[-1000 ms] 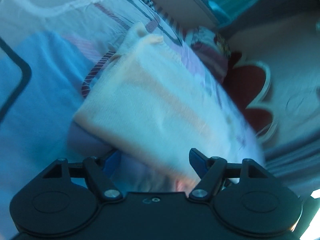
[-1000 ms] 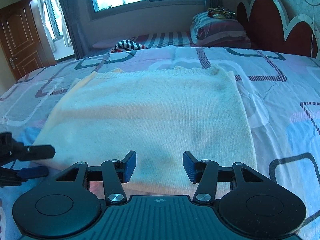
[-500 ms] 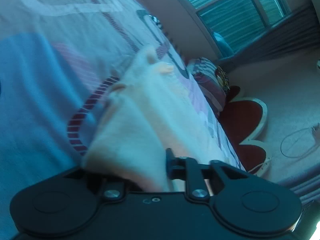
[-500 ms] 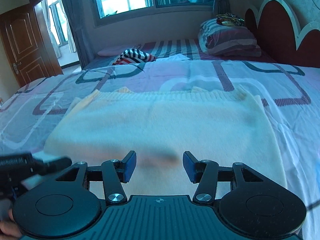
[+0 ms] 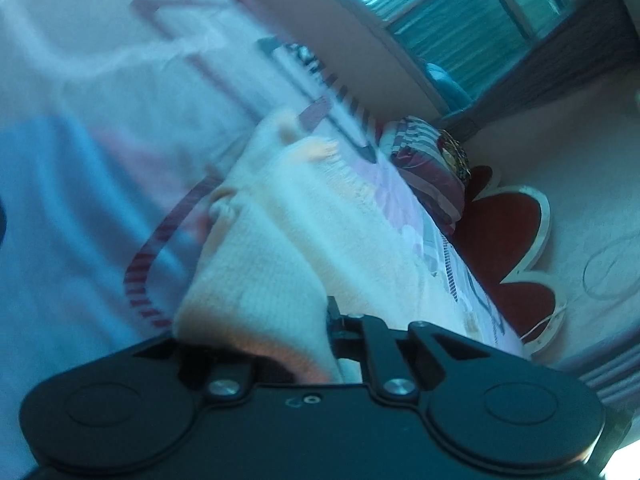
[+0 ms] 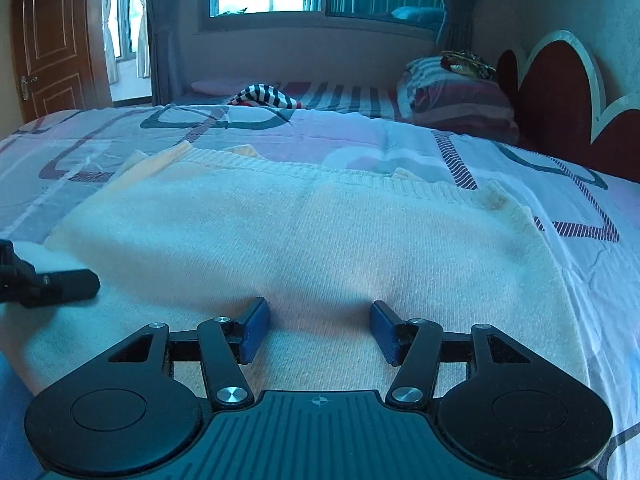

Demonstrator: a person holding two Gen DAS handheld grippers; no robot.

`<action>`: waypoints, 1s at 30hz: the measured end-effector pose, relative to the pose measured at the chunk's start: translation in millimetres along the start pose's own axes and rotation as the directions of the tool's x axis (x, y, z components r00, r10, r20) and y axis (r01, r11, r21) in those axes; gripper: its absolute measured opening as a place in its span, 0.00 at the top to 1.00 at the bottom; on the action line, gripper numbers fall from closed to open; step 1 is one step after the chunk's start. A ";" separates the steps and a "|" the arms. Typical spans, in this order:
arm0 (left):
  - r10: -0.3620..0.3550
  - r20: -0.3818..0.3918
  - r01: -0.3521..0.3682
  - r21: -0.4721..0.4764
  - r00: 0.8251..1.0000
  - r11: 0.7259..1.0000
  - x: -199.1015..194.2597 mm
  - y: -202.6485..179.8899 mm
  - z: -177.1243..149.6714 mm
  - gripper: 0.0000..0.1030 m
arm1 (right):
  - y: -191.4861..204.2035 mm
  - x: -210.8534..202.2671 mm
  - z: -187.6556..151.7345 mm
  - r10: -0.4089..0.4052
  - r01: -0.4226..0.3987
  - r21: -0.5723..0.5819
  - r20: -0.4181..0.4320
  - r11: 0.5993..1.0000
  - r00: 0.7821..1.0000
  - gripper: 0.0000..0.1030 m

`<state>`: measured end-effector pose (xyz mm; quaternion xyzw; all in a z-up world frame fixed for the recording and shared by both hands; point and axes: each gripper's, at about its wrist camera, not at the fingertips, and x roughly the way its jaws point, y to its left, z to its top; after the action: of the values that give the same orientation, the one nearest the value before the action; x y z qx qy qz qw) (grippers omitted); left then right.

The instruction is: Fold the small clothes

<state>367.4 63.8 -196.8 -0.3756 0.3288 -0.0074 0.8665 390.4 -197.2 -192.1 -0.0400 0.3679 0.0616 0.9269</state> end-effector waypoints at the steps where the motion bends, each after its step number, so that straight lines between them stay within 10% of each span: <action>1: 0.003 0.013 -0.003 0.041 1.000 0.999 -1.6 -7.0 0.8 0.91 | 0.2 0.0 -0.2 -0.002 0.002 -0.007 0.004 1.000 1.000 0.45; 7: -0.035 0.046 0.019 0.317 0.998 0.948 -6.3 -62.4 4.0 0.92 | -0.2 1.3 -6.4 0.004 -0.003 -0.008 0.044 1.000 0.999 0.45; 18: -0.140 -0.193 0.238 0.726 0.971 0.646 34.5 -188.1 -65.8 0.92 | -97.0 -56.5 -5.4 0.014 -0.035 0.242 0.087 0.970 0.996 0.44; 23: -0.064 -0.304 0.285 0.769 0.950 0.572 53.9 -193.5 -115.5 0.87 | -138.9 -82.2 -34.9 -0.057 0.053 0.231 0.011 0.972 0.998 0.44; 30: -0.057 -0.323 0.302 0.790 0.945 0.533 23.6 -183.2 -125.8 0.41 | -173.9 -114.6 -60.1 -0.074 0.070 0.310 0.000 0.948 0.997 0.44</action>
<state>356.4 -155.1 -153.1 0.0504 0.3546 -0.3003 0.8840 291.9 -386.1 -152.1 0.0930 0.3661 -0.0306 0.9254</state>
